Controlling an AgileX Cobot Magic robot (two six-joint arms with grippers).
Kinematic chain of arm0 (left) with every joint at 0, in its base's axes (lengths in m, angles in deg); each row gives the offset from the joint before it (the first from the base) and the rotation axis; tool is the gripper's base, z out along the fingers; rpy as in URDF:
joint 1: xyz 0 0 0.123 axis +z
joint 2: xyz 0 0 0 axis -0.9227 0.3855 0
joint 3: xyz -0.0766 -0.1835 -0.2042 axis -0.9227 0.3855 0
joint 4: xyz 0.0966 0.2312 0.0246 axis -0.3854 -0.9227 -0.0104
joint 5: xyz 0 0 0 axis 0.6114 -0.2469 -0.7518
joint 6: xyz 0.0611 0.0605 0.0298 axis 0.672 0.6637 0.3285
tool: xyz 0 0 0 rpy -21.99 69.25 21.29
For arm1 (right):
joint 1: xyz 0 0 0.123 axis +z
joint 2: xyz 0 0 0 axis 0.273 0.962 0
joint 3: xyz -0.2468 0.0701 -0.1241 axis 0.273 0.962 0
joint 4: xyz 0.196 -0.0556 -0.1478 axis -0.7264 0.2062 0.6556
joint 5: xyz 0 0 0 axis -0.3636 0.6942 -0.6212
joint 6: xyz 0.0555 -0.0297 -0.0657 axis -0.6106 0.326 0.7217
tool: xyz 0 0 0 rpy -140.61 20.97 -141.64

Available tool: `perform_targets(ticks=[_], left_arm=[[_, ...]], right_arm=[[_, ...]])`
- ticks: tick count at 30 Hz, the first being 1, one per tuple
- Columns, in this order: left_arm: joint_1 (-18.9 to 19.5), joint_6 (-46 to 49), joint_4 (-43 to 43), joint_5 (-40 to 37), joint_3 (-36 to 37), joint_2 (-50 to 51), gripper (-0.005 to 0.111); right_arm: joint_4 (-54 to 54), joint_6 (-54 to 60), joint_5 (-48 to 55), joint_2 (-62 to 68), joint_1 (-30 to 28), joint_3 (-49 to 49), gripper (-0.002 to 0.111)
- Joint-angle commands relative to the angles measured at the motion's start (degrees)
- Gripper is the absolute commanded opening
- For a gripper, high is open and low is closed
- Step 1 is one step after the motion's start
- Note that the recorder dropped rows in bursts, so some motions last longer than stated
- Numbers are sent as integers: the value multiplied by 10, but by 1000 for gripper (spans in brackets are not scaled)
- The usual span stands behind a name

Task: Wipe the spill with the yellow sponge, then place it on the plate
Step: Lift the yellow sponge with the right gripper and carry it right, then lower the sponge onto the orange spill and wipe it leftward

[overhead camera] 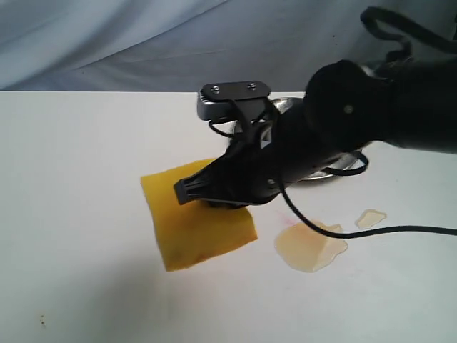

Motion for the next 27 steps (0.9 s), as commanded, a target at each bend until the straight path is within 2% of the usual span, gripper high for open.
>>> perform_targets(ticks=[1, 6, 11, 27], left_arm=[[0, -2, 0, 2, 3, -1, 1], [0, 0, 0, 2, 3, -1, 1], [0, 0, 0, 2, 3, -1, 1], [0, 0, 0, 2, 3, -1, 1]], right_arm=[[49, -20, 44, -54, -52, 50, 0], [72, -20, 42, -114, -157, 139, 0], [99, -35, 39, -143, -264, 168, 0], [121, -64, -23, -128, -408, 170, 0]])
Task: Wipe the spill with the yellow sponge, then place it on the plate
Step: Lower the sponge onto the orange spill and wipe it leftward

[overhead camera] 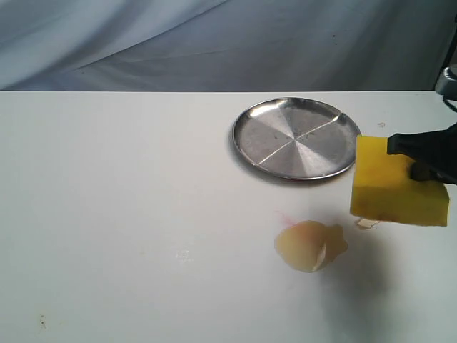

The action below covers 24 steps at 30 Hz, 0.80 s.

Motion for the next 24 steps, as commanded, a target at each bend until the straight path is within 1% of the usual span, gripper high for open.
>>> perform_targets(ticks=[1, 4, 10, 13, 19, 24], left_arm=[[0, 0, 0, 2, 3, -1, 1], [0, 0, 0, 2, 3, -1, 1], [0, -1, 0, 2, 3, -1, 1], [0, -1, 0, 2, 3, -1, 1], [0, -1, 0, 2, 3, -1, 1], [0, 0, 0, 2, 3, -1, 1]], right_arm=[[35, -16, -16, 15, -27, 3, 0], [86, -47, -15, 43, -27, 3, 0], [121, -55, -20, 81, -27, 3, 0], [158, -92, -19, 98, -27, 1, 0], [226, -118, -14, 102, -27, 0, 0], [233, -125, -11, 127, -27, 0, 0]])
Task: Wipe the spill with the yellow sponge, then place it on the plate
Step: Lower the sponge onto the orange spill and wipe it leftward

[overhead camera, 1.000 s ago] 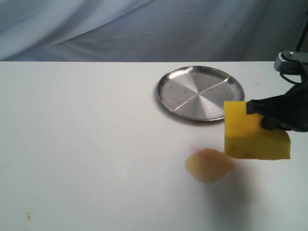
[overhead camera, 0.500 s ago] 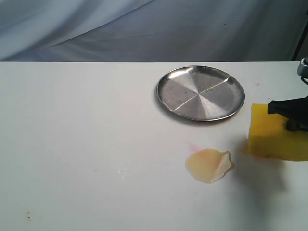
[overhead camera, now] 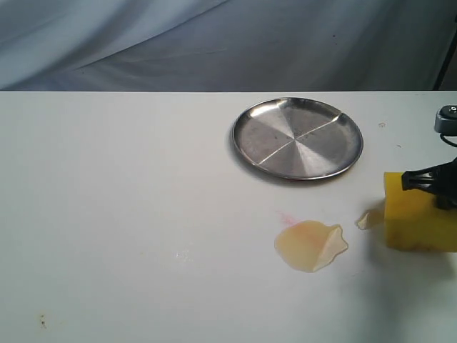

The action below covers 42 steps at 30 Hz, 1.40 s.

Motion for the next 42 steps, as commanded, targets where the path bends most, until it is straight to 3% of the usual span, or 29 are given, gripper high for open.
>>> perform_targets(ticks=[1, 13, 23, 42], left_arm=[[0, 0, 0, 2, 3, -1, 1], [0, -2, 0, 2, 3, -1, 1], [0, 0, 0, 2, 3, -1, 1], [0, -1, 0, 2, 3, -1, 1]], right_arm=[[12, -6, 3, 28, 0, -2, 0], [-38, 36, -4, 65, 2, -2, 0], [-45, 76, 28, 74, 62, -44, 0], [-63, 107, 47, 95, 124, -46, 0]])
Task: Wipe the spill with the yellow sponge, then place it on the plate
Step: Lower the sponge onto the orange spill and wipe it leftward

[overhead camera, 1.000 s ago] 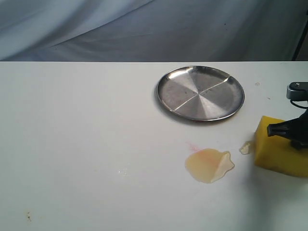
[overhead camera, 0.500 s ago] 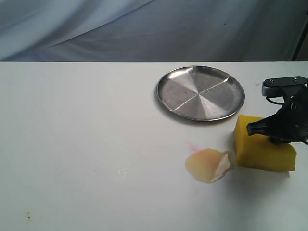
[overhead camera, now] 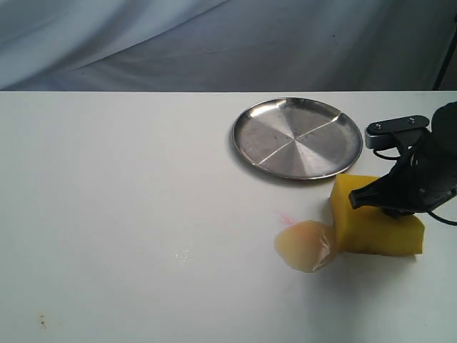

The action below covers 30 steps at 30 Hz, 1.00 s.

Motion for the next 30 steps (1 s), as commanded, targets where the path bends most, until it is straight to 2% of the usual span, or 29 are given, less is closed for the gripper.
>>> perform_targets(ticks=[1, 30], left_arm=[[0, -1, 0, 2, 3, -1, 1], [0, 0, 0, 2, 3, -1, 1]], right_arm=[[-23, 16, 23, 10, 21, 6, 0], [-50, 26, 25, 10, 108, 6, 0]])
